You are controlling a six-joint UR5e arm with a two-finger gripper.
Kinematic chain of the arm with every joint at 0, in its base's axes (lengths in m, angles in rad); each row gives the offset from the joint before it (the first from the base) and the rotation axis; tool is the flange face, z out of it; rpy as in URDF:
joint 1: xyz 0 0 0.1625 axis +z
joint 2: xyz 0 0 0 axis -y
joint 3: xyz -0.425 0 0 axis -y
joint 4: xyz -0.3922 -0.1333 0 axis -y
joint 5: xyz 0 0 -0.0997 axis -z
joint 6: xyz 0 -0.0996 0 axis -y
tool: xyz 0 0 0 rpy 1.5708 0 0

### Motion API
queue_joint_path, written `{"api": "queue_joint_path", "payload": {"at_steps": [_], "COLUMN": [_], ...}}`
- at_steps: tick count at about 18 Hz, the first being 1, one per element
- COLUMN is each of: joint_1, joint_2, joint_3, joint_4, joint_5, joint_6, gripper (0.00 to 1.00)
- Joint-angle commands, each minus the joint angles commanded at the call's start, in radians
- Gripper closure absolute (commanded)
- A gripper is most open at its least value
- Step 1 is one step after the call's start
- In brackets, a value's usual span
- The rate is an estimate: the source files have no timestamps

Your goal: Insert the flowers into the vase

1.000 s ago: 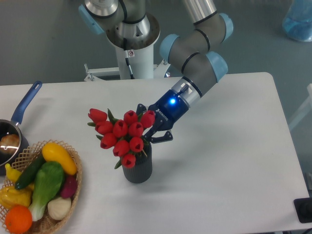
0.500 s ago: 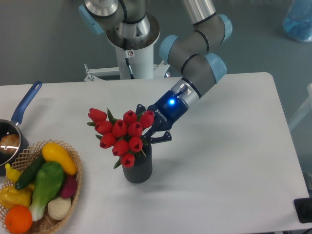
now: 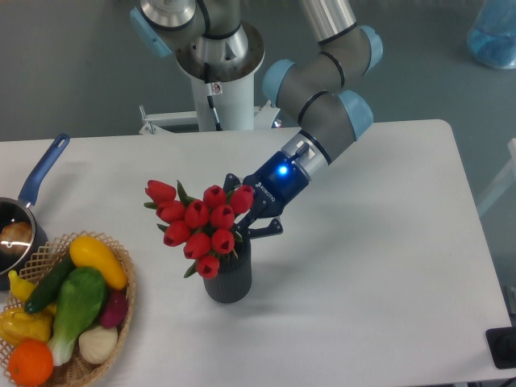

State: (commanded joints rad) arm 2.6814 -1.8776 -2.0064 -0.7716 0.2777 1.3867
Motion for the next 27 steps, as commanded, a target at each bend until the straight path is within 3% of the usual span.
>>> {"api": "queue_joint_path", "payload": {"at_steps": [7, 15, 18, 19, 21, 22, 27], "joint_1": [0.002, 0.009, 0.015, 0.02, 0.026, 0.031, 0.035], "joint_2": [0.0, 0.0, 0.0, 0.0, 0.0, 0.005, 0.018], "joint_3": [0.0, 0.002, 0.002, 0.003, 0.017, 0.024, 0.051], "joint_4": [-0.002, 0.0, -0.002, -0.003, -0.003, -0.005, -0.008], "joint_5": [-0.011, -0.011, -0.012, -0.012, -0.009, -0.003, 0.002], "joint_6": [0.0, 0.005, 0.037, 0.037, 0.04, 0.038, 0.034], "gripper": [0.7, 0.6, 0.48, 0.39, 0.05, 0.0, 0.0]}}
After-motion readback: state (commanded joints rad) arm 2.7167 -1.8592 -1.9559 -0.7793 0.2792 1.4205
